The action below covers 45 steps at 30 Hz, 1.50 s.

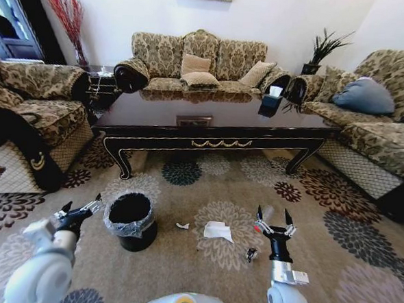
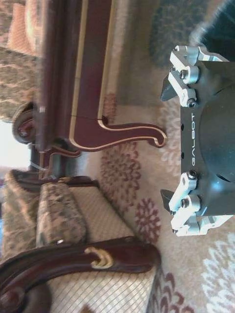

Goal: Move to the front of the table and pick up the trash from the floor, then place it into the trash bin.

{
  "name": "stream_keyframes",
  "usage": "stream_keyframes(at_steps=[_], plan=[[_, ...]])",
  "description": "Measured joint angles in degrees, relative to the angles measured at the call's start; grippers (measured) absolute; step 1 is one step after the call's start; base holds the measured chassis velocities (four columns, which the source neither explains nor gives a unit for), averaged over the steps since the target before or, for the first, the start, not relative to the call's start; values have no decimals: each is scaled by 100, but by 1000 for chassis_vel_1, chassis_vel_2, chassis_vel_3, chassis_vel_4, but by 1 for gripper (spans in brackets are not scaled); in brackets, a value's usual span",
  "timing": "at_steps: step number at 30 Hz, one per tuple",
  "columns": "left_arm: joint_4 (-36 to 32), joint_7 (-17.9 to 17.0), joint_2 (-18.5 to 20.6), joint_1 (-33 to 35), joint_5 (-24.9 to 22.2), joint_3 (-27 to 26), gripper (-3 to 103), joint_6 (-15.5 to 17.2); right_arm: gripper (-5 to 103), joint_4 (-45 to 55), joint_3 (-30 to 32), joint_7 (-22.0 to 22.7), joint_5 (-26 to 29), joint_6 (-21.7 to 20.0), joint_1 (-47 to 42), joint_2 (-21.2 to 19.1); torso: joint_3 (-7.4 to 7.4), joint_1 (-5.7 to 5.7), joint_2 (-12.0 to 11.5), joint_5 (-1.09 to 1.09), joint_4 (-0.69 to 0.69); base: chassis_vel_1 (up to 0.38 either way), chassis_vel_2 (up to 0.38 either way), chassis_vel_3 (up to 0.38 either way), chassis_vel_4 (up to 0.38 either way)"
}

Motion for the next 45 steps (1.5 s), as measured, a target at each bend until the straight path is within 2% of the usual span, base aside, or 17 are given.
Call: stream_keyframes(at_steps=[3, 7, 11, 14, 17, 19, 28, 30, 33, 37, 41, 42, 44, 45], plan=[[421, 184, 66, -23, -75, 90, 100, -50, 100, -73, -114, -9, -5, 15, 51, -14, 0, 0, 0, 1, 2, 0, 0, 0, 0], [668, 217, -38, -19, -102, 116, 100, 27, 100, -149, -276, -14, -6, 15, 140, -54, 0, 0, 0, 1, 3, 0, 0, 0, 0], [888, 277, -119, -69, -206, 205, 100, -79, 100, -222, -362, -16, -7, 15, 173, -76, 0, 0, 0, 2, 2, 0, 0, 0, 0], [1151, 446, -224, -178, -255, 290, 100, -428, 100, -290, -411, -16, -5, 15, 213, -80, -1, 0, 0, 2, 0, 0, 0, 0, 0], [1238, 557, -278, -222, -278, 309, 100, -597, 100, -323, -435, -17, -5, 17, 231, -82, 0, 0, 0, 2, 1, 0, 0, 0, 0], [1343, 754, -366, -272, -282, 355, 100, -826, 100, -404, -464, -17, 0, 30, 259, -78, -1, 0, 0, 3, 1, 0, 0, 0, 0], [1737, 1060, -711, -396, -83, 529, 100, -1182, 100, -522, -534, -12, 13, 34, 351, -67, -1, 0, 0, 3, 1, 0, 0, 0, 0], [1943, 1314, -860, -448, 151, 597, 100, -1397, 100, -564, -548, -10, 17, 26, 400, -75, 0, 0, 0, 3, 1, 0, 0, 0, 0], [2072, 1426, -1004, -475, 284, 706, 100, -1523, 100, -615, -555, -6, 22, 19, 433, -80, -1, 0, 0, 3, 1, 0, 0, 0, 0], [2121, 1401, -1121, -503, 325, 809, 100, -1529, 100, -649, -555, -4, 32, 18, 436, -83, -1, 0, 0, 3, 1, 0, 0, 0, 0], [2136, 1201, -1233, -529, 338, 887, 100, -1458, 100, -657, -537, -4, 65, 18, 432, -98, -1, 0, 1, 6, 2, 0, 0, 0, 0], [2131, 1147, -1247, -532, 336, 894, 103, -1429, 100, -657, -530, -3, 83, 18, 431, -108, -2, 0, 1, 7, 2, 0, 0, 0, 0], [2125, 1025, -1266, -546, 342, 898, 96, -1368, 100, -657, -506, -2, 105, 18, 429, -128, -2, 0, 1, 7, 2, 0, 0, 0, 0], [2125, 1025, -1266, -546, 342, 898, 96, -1368, 100, -657, -506, -2, 105, 18, 429, -128, -2, 0, 1, 7, 2, 0, 0, 0, 0]])
